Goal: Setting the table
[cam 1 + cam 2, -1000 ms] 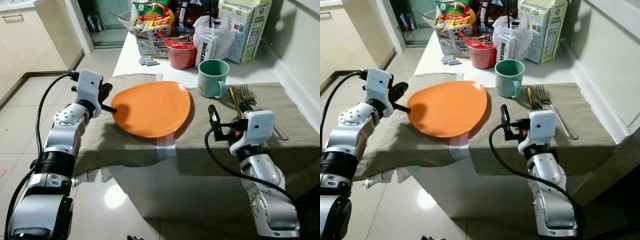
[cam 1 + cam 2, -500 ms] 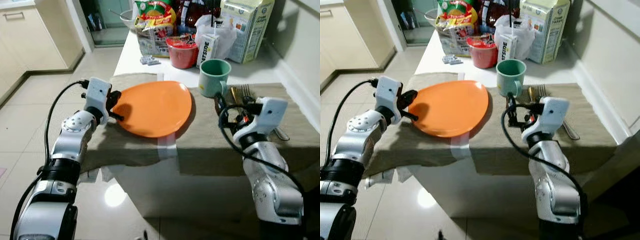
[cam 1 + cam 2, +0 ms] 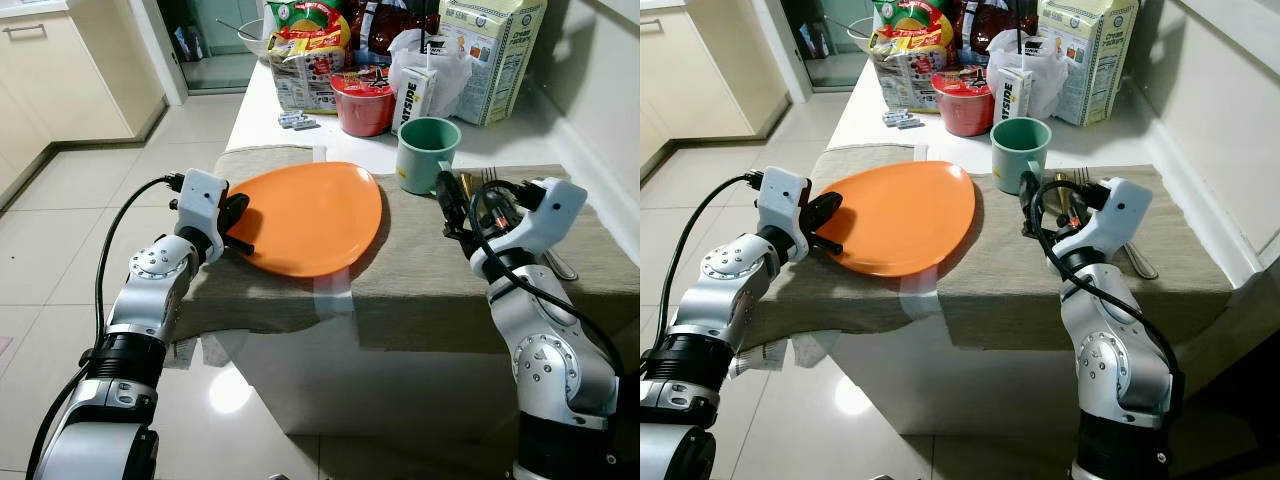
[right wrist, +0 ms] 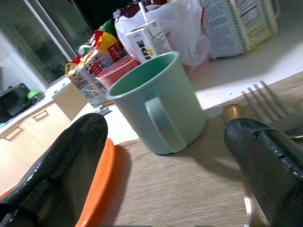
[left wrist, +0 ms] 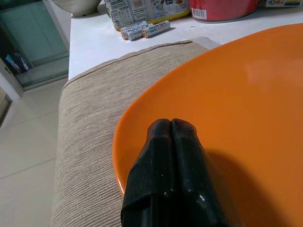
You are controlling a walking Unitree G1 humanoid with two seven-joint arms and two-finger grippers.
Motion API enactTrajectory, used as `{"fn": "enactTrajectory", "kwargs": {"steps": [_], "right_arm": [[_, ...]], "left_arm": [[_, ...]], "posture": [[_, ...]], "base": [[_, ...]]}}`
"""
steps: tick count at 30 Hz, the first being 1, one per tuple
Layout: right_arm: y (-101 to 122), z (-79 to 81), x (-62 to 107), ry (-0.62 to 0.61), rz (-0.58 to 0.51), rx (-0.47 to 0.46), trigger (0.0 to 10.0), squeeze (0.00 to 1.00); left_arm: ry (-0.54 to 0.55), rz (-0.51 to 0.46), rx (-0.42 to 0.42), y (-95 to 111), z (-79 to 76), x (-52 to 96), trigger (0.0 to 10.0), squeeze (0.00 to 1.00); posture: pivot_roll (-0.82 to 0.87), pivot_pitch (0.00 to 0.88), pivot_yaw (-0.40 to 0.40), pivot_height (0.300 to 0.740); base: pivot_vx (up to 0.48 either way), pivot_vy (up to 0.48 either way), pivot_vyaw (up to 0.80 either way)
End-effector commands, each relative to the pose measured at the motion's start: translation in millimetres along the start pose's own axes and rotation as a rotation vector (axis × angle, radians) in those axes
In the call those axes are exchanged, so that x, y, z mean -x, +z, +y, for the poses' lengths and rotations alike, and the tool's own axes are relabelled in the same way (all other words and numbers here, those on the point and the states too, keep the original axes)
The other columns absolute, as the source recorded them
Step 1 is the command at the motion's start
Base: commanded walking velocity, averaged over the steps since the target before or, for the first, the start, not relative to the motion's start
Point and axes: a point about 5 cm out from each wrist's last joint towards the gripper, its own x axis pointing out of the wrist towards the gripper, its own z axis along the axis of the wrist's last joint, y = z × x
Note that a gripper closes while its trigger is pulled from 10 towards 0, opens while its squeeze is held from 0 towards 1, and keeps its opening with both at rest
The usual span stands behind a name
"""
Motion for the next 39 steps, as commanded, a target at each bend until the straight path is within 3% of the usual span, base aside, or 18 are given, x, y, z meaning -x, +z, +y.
{"fn": "enactTrajectory", "kwargs": {"steps": [1, 8, 14, 18, 28, 39], "right_arm": [[-1.0, 2.2, -2.3, 0.006, 0.020, -0.040, 10.0, 0.00], [-2.2, 3.7, -5.9, 0.013, 0.051, -0.128, 10.0, 0.00], [-3.0, 2.8, -8.6, 0.011, 0.079, -0.179, 10.0, 0.00], [-2.5, 1.9, -9.3, 0.009, 0.085, -0.185, 10.0, 0.00], [-5.6, 1.6, -9.8, 0.012, 0.109, -0.188, 10.0, 0.00], [-8.5, 23.2, -12.4, 0.118, 0.162, -0.312, 10.0, 0.00]], "left_arm": [[-0.016, 0.056, 0.010, -14.9, -2.8, 4.6, 10.0, 0.00], [-0.057, -0.004, 0.014, -10.3, -8.3, 6.6, 10.0, 0.00], [-0.105, -0.030, 0.089, -17.8, -20.6, 11.6, 10.0, 0.00], [-0.097, -0.028, 0.135, -27.1, -25.8, 14.0, 10.0, 0.00], [-0.082, -0.006, 0.152, -41.5, -35.8, 15.3, 10.0, 0.00], [-0.081, -0.007, 0.152, -42.8, -36.4, 13.3, 10.0, 0.00]], "posture": [[-0.21, 0.042, 0.104, 0.740], [-0.20, 0.050, 0.094, 0.740], [-0.20, 0.054, 0.085, 0.740], [-0.20, 0.055, 0.081, 0.740], [-0.20, 0.056, 0.071, 0.740], [-0.20, 0.050, 0.069, 0.740]], "base": [[0.000, 0.000, 0.00], [0.000, 0.000, 0.00], [0.000, 0.000, 0.00], [0.000, 0.000, 0.00], [0.000, 0.000, 0.00], [0.000, 0.000, 0.00]]}}
